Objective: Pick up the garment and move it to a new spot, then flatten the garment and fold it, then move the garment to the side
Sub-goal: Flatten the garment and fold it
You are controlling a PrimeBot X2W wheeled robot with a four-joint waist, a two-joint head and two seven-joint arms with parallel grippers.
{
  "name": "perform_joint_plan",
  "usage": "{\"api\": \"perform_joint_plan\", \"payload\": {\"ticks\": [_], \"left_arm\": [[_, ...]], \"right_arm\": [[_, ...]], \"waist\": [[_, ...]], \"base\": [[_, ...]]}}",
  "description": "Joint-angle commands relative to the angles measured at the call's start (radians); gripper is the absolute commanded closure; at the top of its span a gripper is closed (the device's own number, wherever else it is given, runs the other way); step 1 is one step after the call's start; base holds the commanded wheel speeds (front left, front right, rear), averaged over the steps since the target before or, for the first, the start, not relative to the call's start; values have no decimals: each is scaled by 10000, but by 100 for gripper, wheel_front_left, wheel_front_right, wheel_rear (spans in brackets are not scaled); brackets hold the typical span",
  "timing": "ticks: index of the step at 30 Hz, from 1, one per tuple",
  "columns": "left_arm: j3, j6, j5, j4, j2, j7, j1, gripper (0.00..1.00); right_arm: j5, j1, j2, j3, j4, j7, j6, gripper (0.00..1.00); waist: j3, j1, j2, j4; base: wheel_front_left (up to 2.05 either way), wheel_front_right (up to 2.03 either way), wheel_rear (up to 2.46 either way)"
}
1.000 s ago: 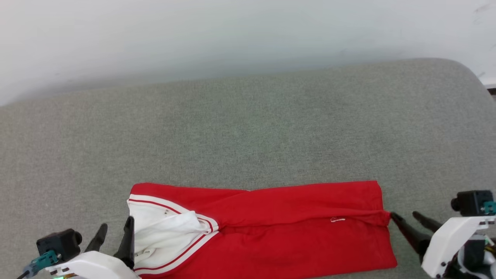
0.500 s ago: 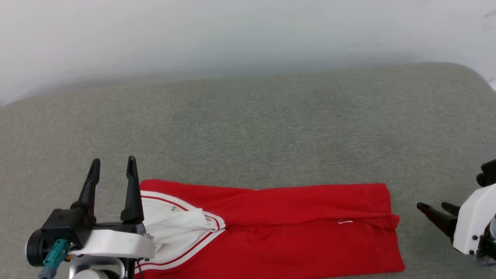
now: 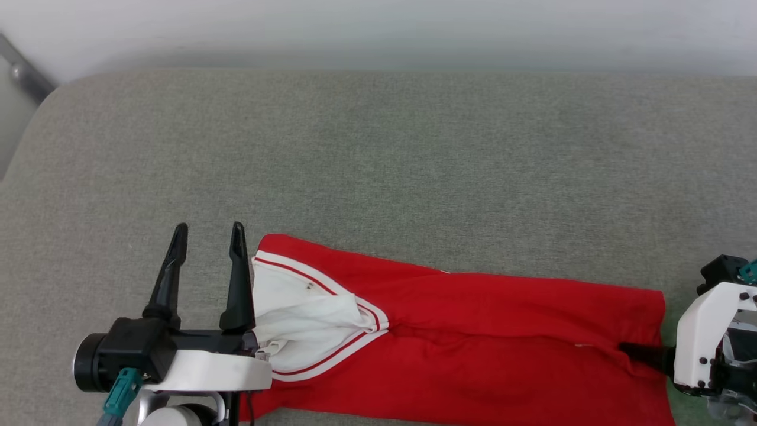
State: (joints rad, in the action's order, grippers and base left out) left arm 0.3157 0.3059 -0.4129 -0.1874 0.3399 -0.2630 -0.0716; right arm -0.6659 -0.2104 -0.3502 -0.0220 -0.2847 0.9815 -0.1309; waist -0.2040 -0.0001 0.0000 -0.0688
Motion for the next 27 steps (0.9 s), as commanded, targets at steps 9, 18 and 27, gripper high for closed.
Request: {"api": "perform_joint_plan", "payload": {"ticks": [9,18,27], "left_arm": [[-225,-242,222,421,-60,-20,173,0],[-181,-136,251,811,215,276,627,0],[-116,2,175,834,340,517,1057,0]], "right_arm": [[-304,-146,240,626,-239,166,-8,100],[-247,-553,-401,617,321,-90,4,100],[445,-238,-953,-1285,622,542,4,100]], "waist": [[297,1,0,78],[1168,1,0,529],[1573,1,0,914]], "base": [[0,0,0],[0,0,0],[0,0,0]]}}
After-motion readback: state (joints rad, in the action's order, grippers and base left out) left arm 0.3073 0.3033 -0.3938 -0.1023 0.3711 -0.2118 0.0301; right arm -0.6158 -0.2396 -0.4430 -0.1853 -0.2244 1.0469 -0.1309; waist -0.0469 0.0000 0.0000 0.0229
